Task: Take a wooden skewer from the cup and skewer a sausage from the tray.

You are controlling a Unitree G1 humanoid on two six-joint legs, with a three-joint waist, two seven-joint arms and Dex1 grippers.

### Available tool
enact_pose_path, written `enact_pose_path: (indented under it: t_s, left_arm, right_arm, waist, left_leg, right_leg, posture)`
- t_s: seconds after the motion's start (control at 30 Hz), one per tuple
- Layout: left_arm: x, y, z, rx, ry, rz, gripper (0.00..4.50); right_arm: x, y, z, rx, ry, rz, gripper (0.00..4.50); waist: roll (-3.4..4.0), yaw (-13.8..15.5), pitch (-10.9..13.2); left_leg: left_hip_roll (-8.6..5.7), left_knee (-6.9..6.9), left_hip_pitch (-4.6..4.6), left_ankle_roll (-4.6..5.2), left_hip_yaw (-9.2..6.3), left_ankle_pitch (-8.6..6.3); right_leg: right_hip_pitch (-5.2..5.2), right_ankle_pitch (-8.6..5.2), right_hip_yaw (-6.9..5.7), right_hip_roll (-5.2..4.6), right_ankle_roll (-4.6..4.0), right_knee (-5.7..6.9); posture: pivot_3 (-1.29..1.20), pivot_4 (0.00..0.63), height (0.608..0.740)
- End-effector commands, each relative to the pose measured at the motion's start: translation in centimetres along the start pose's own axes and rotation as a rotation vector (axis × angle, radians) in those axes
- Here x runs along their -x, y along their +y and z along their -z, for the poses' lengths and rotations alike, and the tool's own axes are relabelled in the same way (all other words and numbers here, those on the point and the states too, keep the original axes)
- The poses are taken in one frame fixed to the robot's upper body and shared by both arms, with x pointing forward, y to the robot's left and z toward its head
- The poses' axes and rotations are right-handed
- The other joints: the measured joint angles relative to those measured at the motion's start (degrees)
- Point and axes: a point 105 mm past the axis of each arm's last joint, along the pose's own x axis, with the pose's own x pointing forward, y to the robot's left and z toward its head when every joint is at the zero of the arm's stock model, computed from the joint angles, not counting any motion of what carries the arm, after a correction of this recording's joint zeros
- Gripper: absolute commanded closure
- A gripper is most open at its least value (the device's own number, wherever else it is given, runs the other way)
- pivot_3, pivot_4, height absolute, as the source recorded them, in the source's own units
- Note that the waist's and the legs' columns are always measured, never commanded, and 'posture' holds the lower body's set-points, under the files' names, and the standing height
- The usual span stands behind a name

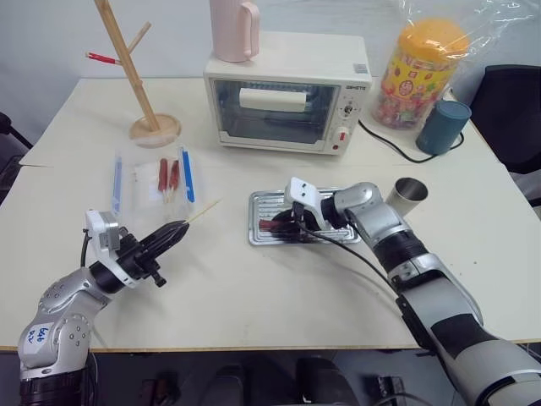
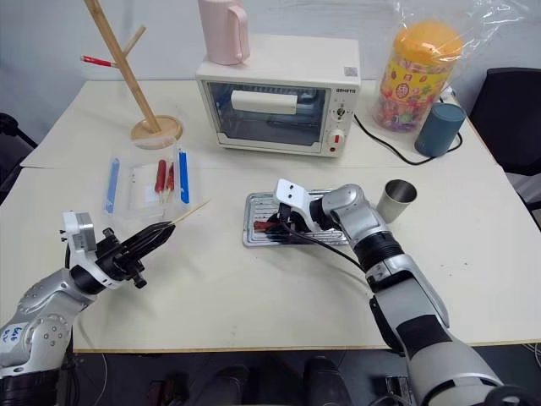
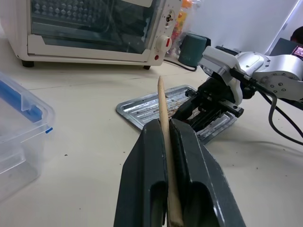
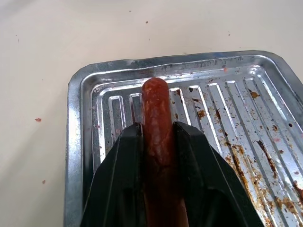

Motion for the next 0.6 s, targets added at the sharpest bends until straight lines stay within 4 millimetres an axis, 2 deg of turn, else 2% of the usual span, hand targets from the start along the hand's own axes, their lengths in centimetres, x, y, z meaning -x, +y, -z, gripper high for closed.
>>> enact_pose_path:
  t_s: [0.03, 0.07, 0.2, 0.37, 0.47, 0.6]
  left_arm:
    - [-0.2, -0.3, -0.6, -0.03, -0.013, 0.019, 4.5]
    - [-0.3, -0.3, -0.6, -0.03, -0.014, 0.019, 4.5]
    - [-0.3, -0.4, -0.6, -0.029, -0.015, 0.021, 4.5]
    - [-0.4, -0.4, -0.6, -0.029, -0.013, 0.023, 4.5]
    - [-0.3, -0.6, -0.5, -0.043, 0.009, 0.048, 4.5]
    - [-0.2, -1.6, -0.5, -0.102, 0.095, 0.159, 4.5]
  right_arm:
    - [0.1, -0.1, -0.7, 0.013, -0.041, 0.009, 3.4]
    - [0.1, -0.1, -0.6, 0.013, -0.041, 0.007, 3.4]
    - [0.1, 0.0, -0.5, 0.017, -0.042, 0.005, 4.08]
    - [0.7, -0.1, -1.1, 0.035, -0.072, 0.012, 4.08]
    - [2.1, 0.0, -2.3, 0.105, -0.105, -0.009, 4.08]
    - [5.4, 0.9, -3.2, 0.206, -0.092, -0.037, 4.08]
  waist:
    - [0.0, 0.0, 0.0]
    - [0.0, 0.0, 0.0]
    - [0.0, 0.0, 0.0]
    - [0.0, 0.02, 0.0]
    - [0.0, 0.06, 0.0]
    - [0.01, 0.14, 0.01]
  left_leg:
    - [0.0, 0.0, 0.0, 0.0, 0.0, 0.0]
    - [0.0, 0.0, 0.0, 0.0, 0.0, 0.0]
    - [0.0, 0.0, 0.0, 0.0, 0.0, 0.0]
    - [0.0, 0.0, 0.0, 0.0, 0.0, 0.0]
    - [0.0, 0.0, 0.0, 0.0, 0.0, 0.0]
    - [-0.01, -0.01, -0.02, 0.0, 0.0, 0.0]
  right_leg:
    - [0.0, 0.0, 0.0, 0.0, 0.0, 0.0]
    - [0.0, 0.0, 0.0, 0.0, 0.0, 0.0]
    - [0.0, 0.0, 0.0, 0.0, 0.0, 0.0]
    - [0.0, 0.0, 0.0, 0.0, 0.0, 0.0]
    - [0.0, 0.0, 0.0, 0.0, 0.0, -0.01]
    - [0.0, 0.0, 0.0, -0.01, 0.0, -0.04]
  posture:
    - [0.0, 0.15, 0.74]
    - [0.0, 0.15, 0.74]
    - [0.0, 0.15, 0.74]
    - [0.0, 0.15, 0.74]
    - [0.0, 0.15, 0.74]
    - [0.0, 0.15, 0.74]
